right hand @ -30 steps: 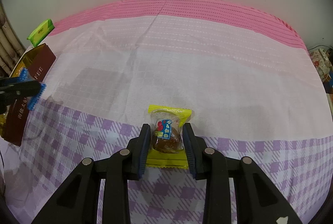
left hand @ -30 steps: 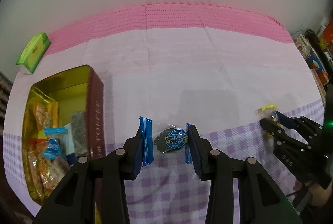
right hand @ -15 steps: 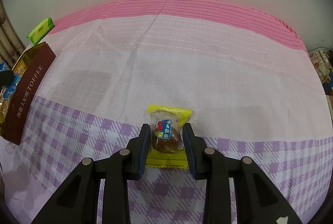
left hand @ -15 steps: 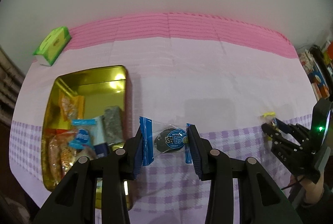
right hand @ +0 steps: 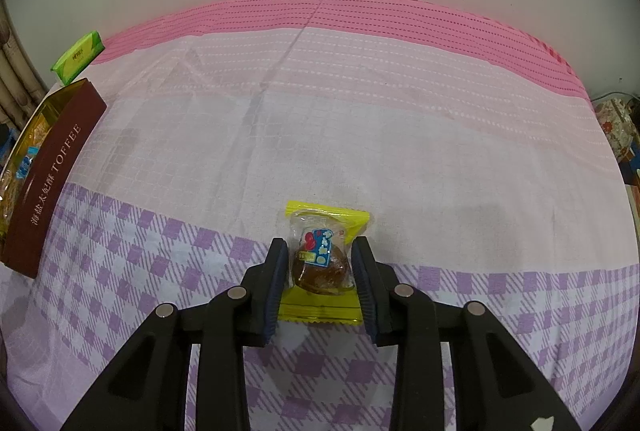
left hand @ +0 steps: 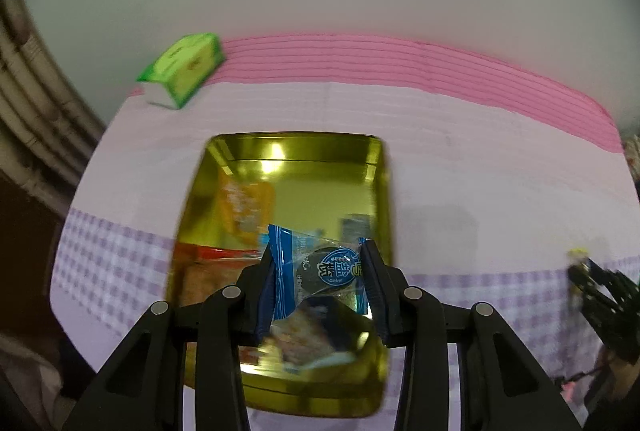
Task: Organize snacks
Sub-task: 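Lift the blue twist-wrapped candy and carry it over the gold tin, then lower the blue twist-wrapped candy into the tin and open the left gripper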
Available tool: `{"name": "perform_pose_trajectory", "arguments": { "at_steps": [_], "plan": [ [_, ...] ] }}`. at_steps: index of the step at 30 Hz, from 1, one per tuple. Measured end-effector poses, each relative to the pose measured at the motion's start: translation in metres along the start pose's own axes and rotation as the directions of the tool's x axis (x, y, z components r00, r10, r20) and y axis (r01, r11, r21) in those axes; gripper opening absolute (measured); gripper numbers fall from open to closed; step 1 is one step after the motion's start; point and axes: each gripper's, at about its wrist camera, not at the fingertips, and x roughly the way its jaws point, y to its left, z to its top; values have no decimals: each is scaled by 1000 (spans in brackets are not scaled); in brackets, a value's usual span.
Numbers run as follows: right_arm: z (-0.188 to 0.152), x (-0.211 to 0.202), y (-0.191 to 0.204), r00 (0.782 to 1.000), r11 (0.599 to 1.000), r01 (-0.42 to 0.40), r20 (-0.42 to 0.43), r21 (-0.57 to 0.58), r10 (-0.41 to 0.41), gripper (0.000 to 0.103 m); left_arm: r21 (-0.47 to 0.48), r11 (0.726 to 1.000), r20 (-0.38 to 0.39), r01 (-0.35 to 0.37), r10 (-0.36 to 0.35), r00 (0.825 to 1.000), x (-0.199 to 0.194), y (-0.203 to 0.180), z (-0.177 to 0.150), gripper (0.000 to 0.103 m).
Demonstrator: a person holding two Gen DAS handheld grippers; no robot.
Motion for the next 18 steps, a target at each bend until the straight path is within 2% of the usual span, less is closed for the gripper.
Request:
{"name": "perform_pose_trajectory", "arguments": {
  "at_steps": [5,12,18],
  "plan": [
    [0,0,0,1000,1000,-1,0,-1,1,33,-33,999,-23,-43,42,999,13,26,1,40],
    [0,0,0,1000,1000,-1,0,-4,1,34,-83,996,-72,-42,36,997,31,49,-4,40],
    [0,0,0,1000,1000,1,0,-5,-1,35,-83,995,-95,-61,53,994,43,58,-9,40]
  ]
}}
